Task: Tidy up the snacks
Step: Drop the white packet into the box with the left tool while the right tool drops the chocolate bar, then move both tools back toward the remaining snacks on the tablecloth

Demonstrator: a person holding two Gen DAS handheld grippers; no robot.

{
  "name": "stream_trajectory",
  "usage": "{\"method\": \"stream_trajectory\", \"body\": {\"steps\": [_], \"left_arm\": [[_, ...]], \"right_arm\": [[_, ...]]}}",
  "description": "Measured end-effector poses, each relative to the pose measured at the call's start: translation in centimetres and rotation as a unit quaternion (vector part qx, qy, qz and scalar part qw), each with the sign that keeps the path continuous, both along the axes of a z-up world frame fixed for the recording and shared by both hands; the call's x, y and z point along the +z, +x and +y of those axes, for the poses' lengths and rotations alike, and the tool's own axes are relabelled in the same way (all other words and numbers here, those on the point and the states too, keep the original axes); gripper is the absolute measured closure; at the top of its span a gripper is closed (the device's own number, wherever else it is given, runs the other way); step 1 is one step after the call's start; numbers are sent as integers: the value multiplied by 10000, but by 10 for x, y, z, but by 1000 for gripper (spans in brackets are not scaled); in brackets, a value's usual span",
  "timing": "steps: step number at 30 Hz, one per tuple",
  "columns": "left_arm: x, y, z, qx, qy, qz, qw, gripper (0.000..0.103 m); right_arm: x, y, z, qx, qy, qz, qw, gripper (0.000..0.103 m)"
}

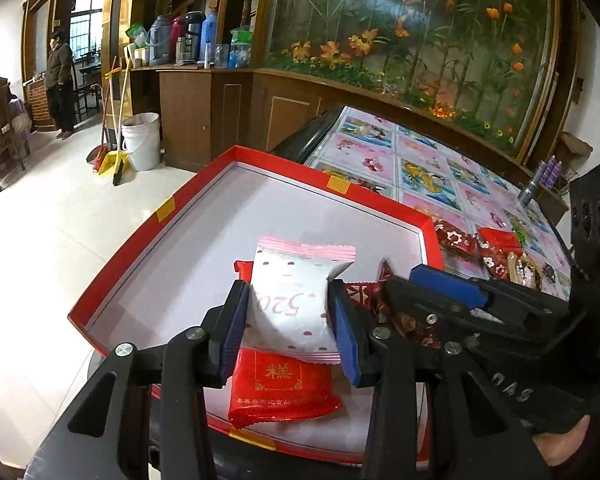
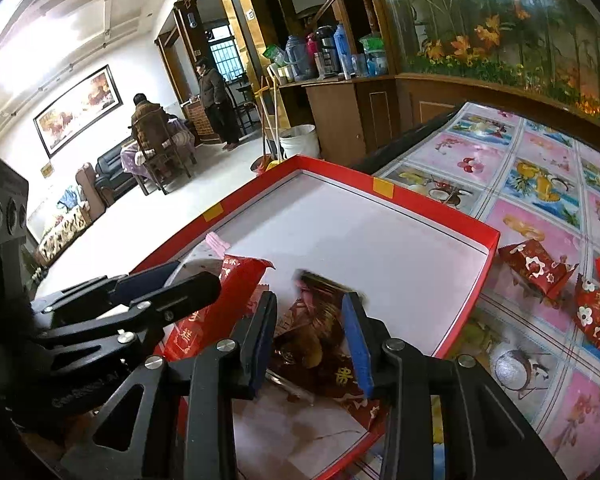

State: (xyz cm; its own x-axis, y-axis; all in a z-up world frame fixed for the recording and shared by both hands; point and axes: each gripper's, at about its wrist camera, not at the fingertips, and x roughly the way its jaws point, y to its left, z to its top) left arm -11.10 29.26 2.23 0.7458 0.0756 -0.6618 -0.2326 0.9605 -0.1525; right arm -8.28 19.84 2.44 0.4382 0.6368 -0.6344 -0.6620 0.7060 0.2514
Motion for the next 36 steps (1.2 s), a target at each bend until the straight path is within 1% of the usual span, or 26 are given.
{"method": "stream_trajectory", "body": {"steps": [3, 6, 7, 10, 11, 14, 17, 18, 20, 22, 24, 26, 29, 32, 34, 36], "left_arm": [[1, 0, -1, 12, 4, 22, 10000, 62], [2, 1, -4, 10, 35, 31, 10000, 48], [2, 1, -5, 6, 65, 20, 10000, 43], [6, 2, -14, -14, 214, 2, 9998, 37], [8, 3, -17, -36, 254, -7, 9997, 36], [13, 4, -27, -122, 325, -40, 9994, 30], [17, 10, -44, -294, 391, -15, 9988, 30], [18, 14, -52, -390, 420, 6, 9984, 30], [19, 21, -70, -608, 514, 50, 9968, 30], [20, 30, -93, -863, 631, 111, 9942, 30], [21, 42, -115, -1107, 707, 168, 9912, 30], [22, 51, -135, -1302, 739, 224, 9885, 30], [21, 69, -168, -1673, 706, 358, 9827, 30], [15, 77, -193, -1901, 777, 497, 9774, 30], [12, 76, -207, -2021, 806, 518, 9747, 30], [6, 75, -216, -2119, 818, 603, 9720, 30]], "right_arm": [[5, 2, -8, -82, 92, -27, 9999, 66], [12, 7, -24, -236, 181, -101, 9995, 65], [15, 11, -35, -334, 235, -128, 9991, 64], [21, 22, -62, -629, 284, -224, 9974, 54], [22, 28, -79, -797, 277, -286, 9960, 53], [23, 45, -129, -1283, 274, -332, 9908, 47], [20, 61, -185, -1877, 333, -297, 9812, 46], [18, 66, -206, -2076, 354, -283, 9772, 46], [14, 74, -246, -2386, 481, -199, 9697, 42], [8, 82, -280, -2646, 536, -104, 9628, 41], [4, 89, -301, -2832, 577, 84, 9573, 41], [1, 93, -314, -2905, 572, 190, 9550, 41], [-1, 94, -318, -2904, 354, 247, 9559, 41], [-8, 96, -308, -2738, 146, 417, 9608, 41], [-13, 95, -298, -2684, -72, 410, 9624, 41], [-18, 96, -291, -2574, -159, 473, 9650, 41]]}}
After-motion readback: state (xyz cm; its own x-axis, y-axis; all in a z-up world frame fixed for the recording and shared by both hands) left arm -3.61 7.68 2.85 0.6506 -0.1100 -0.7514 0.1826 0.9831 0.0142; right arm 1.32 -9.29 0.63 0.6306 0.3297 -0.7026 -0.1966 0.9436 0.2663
